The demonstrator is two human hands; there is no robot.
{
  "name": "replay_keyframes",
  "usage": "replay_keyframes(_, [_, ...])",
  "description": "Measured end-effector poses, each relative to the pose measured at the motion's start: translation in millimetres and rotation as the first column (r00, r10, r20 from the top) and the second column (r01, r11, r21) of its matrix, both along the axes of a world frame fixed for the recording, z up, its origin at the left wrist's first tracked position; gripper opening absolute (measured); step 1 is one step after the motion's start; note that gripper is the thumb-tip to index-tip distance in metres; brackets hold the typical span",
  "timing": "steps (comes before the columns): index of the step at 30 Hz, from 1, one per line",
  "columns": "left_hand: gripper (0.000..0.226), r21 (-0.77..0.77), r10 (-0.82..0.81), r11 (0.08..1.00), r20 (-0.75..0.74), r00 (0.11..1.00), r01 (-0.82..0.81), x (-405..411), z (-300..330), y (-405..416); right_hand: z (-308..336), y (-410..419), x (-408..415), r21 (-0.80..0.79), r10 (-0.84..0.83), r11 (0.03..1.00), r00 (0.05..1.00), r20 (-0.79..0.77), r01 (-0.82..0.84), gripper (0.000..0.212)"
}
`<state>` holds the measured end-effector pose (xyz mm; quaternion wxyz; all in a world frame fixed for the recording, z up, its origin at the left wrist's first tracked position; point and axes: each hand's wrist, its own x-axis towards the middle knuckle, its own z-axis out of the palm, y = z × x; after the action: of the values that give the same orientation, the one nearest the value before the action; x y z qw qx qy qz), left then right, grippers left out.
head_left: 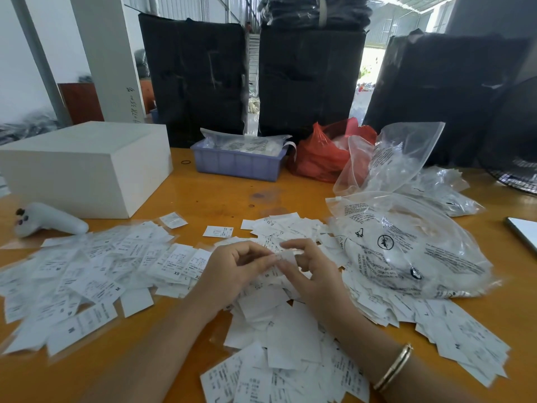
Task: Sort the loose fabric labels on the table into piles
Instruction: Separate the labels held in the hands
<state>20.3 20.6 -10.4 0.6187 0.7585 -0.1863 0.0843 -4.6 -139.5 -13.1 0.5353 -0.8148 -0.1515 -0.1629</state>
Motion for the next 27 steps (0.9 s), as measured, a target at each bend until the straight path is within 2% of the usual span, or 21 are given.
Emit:
replay_keyframes(2, [0.005, -0.036, 0.048, 0.998, -0.023, 0.999, -0.049, 1, 0, 0, 0, -2, 2, 0.052, -0.064, 0.997, 0.998, -0.008, 0.064, 0.02])
replay_keyframes(5, [0.009, -0.091, 0.082, 0.992, -0.075, 0.994, -0.089, 2, -1, 1, 1, -5, 3, 0.079, -0.105, 0.991, 0.994, 0.01, 0.104, 0.021])
replay_keyframes(8, [0.004, -0.014, 0.074, 0.997, -0.037, 0.997, -0.075, 1, -1, 0, -1, -3, 2, 0.025, -0.067, 0.997, 0.997, 0.037, 0.066, 0.027])
replay_keyframes(11, [0.011, 0.041, 0.056, 0.998, 0.009, 0.998, -0.056, -1, 0, -1, -2, 1, 0, -0.036, -0.018, 0.999, 0.999, 0.03, 0.019, 0.028])
replay_keyframes(18, [0.004, 0.07, 0.1, 0.993, -0.055, 0.993, -0.096, 1, 2, 4, 4, -4, 0, -0.143, 0.078, 0.987, 0.997, -0.012, -0.079, 0.028])
replay_keyframes(20, [0.004, 0.02, 0.188, 0.982, -0.08, 0.979, -0.187, 4, 3, 11, 14, -13, 5, -0.156, -0.015, 0.987, 0.997, 0.069, 0.025, 0.03])
replay_keyframes(22, [0.003, -0.01, 0.311, 0.949, -0.106, 0.945, -0.314, 9, 4, 20, 31, -32, 17, 0.012, -0.203, 0.979, 0.97, 0.131, 0.204, 0.023])
replay_keyframes(24, [0.003, 0.051, 0.43, 0.903, -0.087, 0.899, -0.427, 12, 2, 27, 45, -61, 33, 0.115, -0.401, 0.915, 0.899, 0.177, 0.386, 0.02])
replay_keyframes(26, [0.002, 0.164, 0.49, 0.861, -0.004, 0.872, -0.482, 13, 0, 31, 47, -95, 52, 0.039, -0.54, 0.84, 0.829, 0.148, 0.541, 0.023])
replay_keyframes(27, [0.002, 0.234, 0.503, 0.833, 0.056, 0.863, -0.501, 14, -2, 33, 46, -111, 60, -0.049, -0.591, 0.801, 0.801, 0.098, 0.597, 0.025])
